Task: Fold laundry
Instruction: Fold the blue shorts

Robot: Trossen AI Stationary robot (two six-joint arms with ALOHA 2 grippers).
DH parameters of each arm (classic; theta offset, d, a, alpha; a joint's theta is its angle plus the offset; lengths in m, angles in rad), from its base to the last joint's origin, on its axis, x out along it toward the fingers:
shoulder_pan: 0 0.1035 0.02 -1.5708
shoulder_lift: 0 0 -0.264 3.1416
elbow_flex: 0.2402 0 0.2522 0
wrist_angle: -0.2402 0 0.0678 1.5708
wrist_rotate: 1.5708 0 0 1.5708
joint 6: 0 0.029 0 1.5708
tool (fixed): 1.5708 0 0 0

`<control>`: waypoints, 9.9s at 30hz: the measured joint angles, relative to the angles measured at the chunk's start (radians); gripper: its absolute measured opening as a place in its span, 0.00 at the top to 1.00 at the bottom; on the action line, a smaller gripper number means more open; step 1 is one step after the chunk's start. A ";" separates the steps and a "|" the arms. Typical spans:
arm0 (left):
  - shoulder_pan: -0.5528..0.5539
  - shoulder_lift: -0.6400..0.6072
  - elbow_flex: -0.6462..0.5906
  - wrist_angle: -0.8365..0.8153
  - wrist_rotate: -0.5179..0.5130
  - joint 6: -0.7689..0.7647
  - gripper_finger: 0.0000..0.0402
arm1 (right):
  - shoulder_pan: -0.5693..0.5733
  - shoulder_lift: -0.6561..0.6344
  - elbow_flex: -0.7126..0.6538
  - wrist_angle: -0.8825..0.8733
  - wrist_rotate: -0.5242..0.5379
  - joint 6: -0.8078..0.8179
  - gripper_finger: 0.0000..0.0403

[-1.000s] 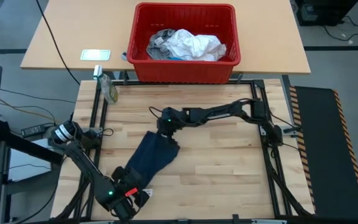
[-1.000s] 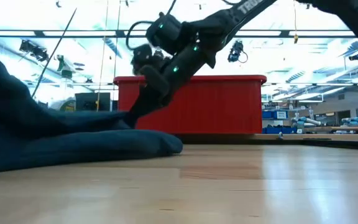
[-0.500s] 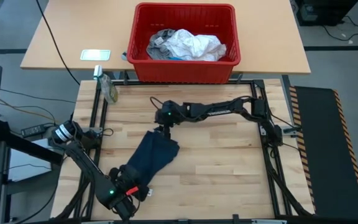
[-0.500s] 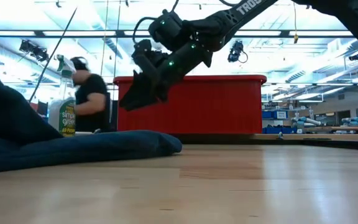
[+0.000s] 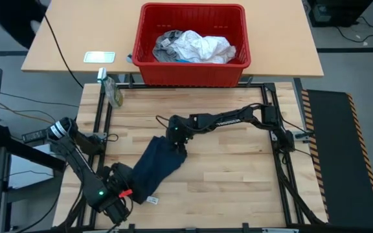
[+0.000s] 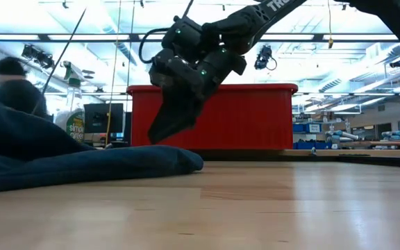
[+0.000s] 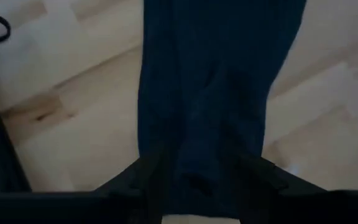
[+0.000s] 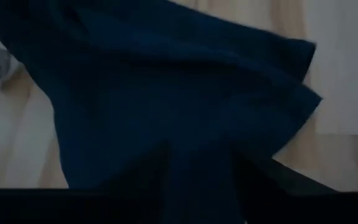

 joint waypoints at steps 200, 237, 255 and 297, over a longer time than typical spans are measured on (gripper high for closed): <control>0.598 -0.153 -0.520 0.986 0.545 1.183 0.73 | 0.344 -0.347 -0.506 -0.167 0.086 1.027 0.77; 0.809 -0.410 -0.686 0.904 0.545 1.184 0.44 | -0.024 -0.359 -0.361 0.112 0.090 0.535 0.49; 0.736 -0.480 -0.998 1.340 0.325 0.686 0.29 | -0.096 -0.113 -0.357 0.331 -0.101 0.455 0.29; 0.781 -0.358 -0.772 1.371 0.253 1.587 0.97 | -0.077 -0.128 -0.243 0.332 -0.046 0.182 0.94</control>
